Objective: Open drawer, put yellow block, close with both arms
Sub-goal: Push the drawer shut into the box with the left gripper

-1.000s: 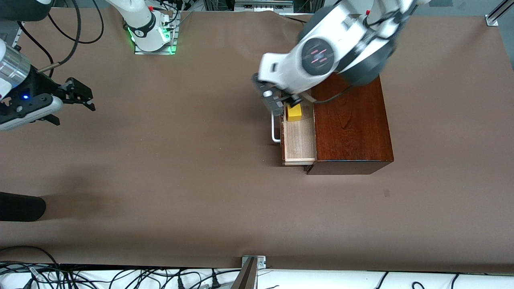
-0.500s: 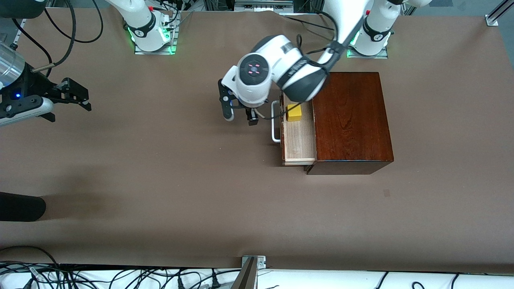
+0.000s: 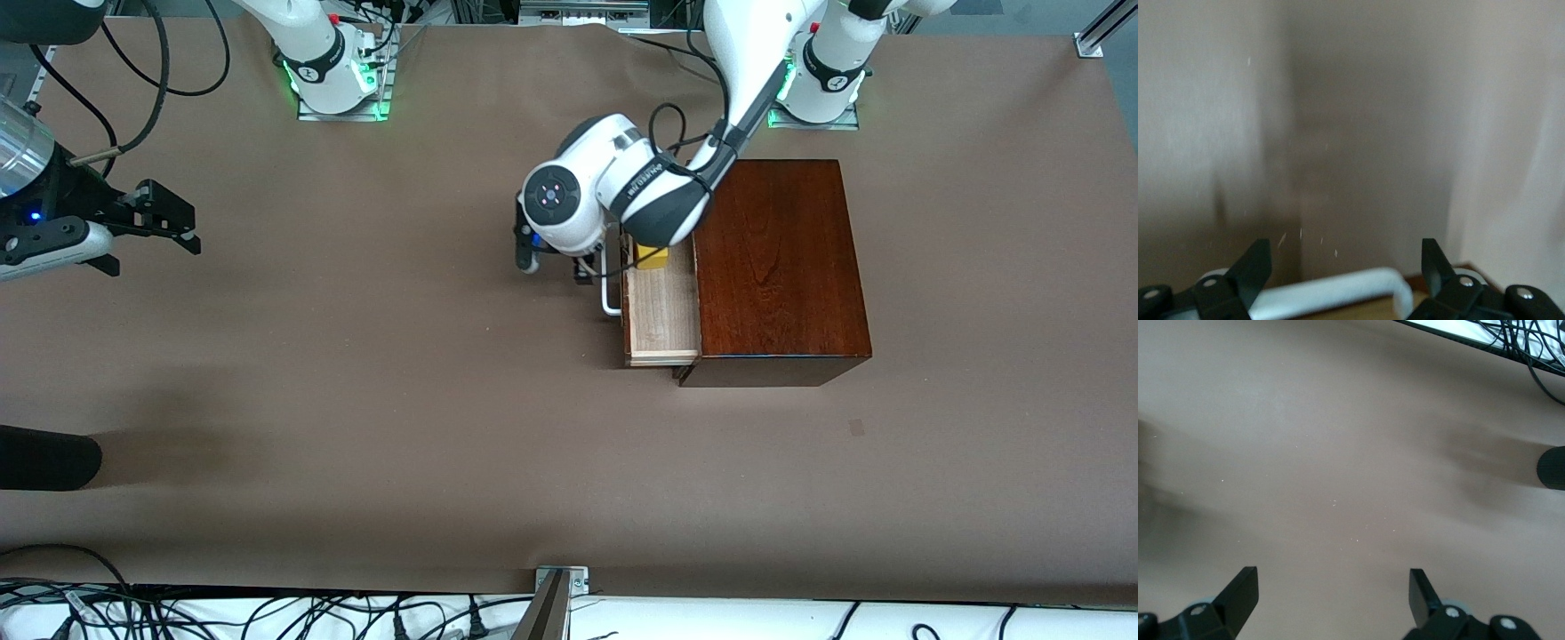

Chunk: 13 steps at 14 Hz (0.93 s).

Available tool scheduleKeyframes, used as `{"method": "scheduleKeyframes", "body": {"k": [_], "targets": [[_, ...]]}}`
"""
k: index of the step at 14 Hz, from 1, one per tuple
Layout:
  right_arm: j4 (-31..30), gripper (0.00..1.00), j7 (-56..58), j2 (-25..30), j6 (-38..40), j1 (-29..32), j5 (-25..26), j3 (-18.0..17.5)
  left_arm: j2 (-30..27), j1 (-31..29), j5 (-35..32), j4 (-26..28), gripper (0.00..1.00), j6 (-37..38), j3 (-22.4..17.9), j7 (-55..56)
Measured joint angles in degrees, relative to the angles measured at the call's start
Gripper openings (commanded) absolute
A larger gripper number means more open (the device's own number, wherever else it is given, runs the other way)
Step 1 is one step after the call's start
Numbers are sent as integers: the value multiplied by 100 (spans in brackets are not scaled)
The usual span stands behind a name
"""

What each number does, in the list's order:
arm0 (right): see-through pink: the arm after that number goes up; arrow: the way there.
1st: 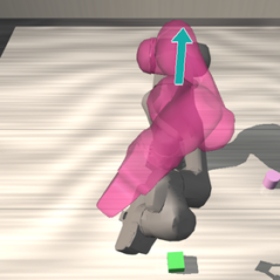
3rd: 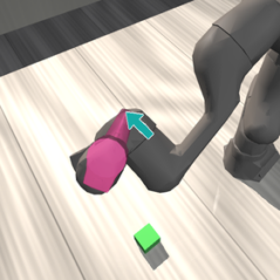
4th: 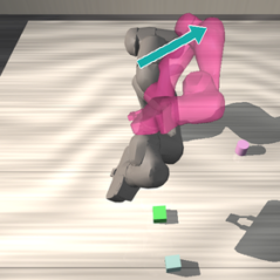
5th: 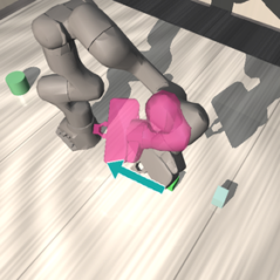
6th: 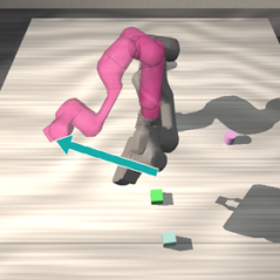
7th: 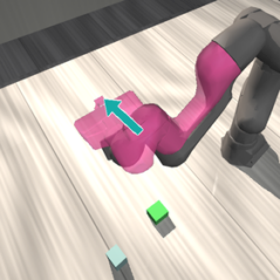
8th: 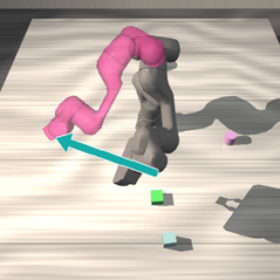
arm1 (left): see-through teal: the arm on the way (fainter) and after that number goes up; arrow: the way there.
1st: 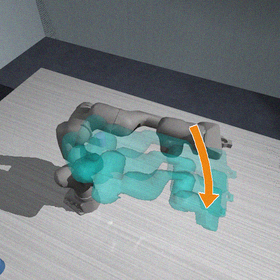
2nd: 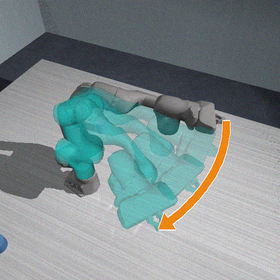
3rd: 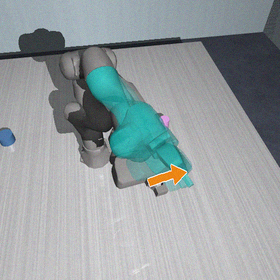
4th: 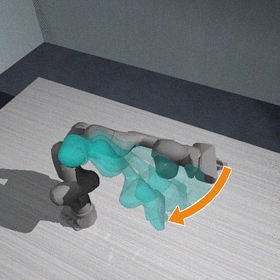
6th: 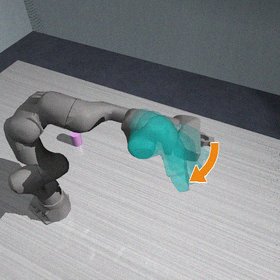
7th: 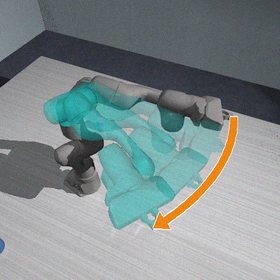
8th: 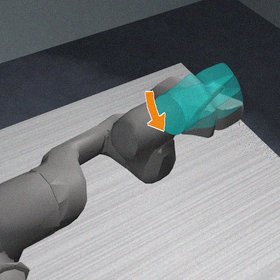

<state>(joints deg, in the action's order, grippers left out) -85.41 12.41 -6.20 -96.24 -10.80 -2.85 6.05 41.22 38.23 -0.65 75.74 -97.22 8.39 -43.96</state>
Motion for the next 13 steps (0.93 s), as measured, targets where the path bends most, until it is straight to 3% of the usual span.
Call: {"method": "scheduleKeyframes", "body": {"k": [4,8,13], "targets": [[0,100,-6,-42,-40,-1,1,2,-20,-183,-269,-22,100,576,20,-43],[-1,100,-10,-45,-53,14,10,39,-20,-289,-955,-13,100,1187,13,-59],[-1,100,-10,-46,-71,6,38,44,-37,-418,-1016,-52,100,1244,38,-71]]}}
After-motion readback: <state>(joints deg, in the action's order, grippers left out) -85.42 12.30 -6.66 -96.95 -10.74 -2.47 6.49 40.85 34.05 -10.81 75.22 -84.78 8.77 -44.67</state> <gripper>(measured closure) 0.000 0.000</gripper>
